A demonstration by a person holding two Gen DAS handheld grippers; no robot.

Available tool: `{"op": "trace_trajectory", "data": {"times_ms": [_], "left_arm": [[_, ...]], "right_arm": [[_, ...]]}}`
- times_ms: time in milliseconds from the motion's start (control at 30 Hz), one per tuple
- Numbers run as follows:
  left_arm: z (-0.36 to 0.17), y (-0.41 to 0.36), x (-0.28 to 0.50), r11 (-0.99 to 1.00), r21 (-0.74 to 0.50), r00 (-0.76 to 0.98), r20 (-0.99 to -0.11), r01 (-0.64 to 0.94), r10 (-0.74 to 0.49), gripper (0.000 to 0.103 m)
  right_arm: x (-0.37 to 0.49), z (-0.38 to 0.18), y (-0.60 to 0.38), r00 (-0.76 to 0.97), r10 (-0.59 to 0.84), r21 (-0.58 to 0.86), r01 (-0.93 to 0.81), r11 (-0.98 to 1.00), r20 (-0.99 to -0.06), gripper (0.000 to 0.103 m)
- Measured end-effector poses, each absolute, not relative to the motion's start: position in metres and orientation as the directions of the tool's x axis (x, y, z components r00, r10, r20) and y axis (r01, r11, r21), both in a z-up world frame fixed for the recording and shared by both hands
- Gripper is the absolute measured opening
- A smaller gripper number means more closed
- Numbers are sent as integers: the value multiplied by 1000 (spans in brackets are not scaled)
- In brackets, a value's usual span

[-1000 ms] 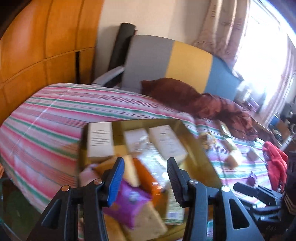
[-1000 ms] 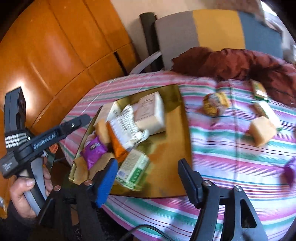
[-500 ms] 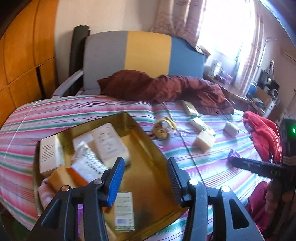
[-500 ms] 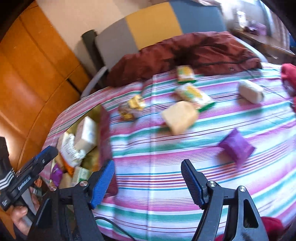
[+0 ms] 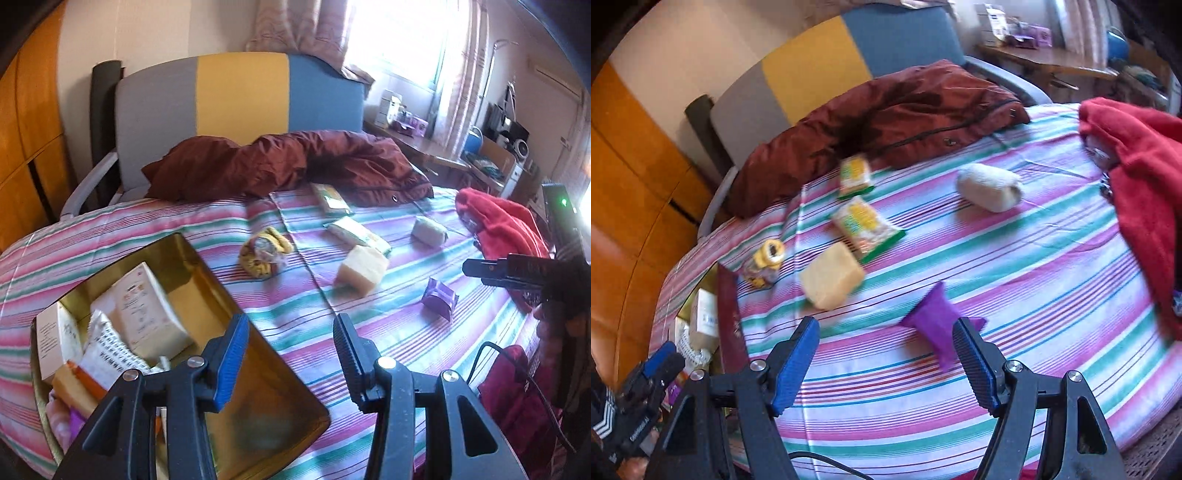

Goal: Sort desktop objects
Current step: 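Move both grippers back toward the remaining objects on the bed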

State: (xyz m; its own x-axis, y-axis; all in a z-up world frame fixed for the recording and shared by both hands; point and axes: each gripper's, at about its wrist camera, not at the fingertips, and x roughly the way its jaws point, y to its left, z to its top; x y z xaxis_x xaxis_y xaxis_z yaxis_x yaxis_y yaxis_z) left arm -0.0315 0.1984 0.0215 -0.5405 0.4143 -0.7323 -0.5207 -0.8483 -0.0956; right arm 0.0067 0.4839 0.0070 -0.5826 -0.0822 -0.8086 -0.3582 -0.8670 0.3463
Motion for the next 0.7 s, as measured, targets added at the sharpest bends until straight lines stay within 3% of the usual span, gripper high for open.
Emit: {"op": "trace_trajectory", "data": {"times_ms": [100, 367, 700], "left_arm": [[19, 208, -31, -834, -98, -520, -741, -542, 425, 48], [13, 224, -30, -813, -96, -491, -754, -575, 436, 48], [0, 262, -42, -781, -68, -443, -791, -621, 421, 48]], "right_arm": [[6, -1, 492, -547, -73, 313, -361, -878, -834, 76], [-18, -32, 487, -470, -67, 166, -172, -971, -880, 76], [-11, -38, 536, -567, -64, 325, -373, -869, -821, 76]]}}
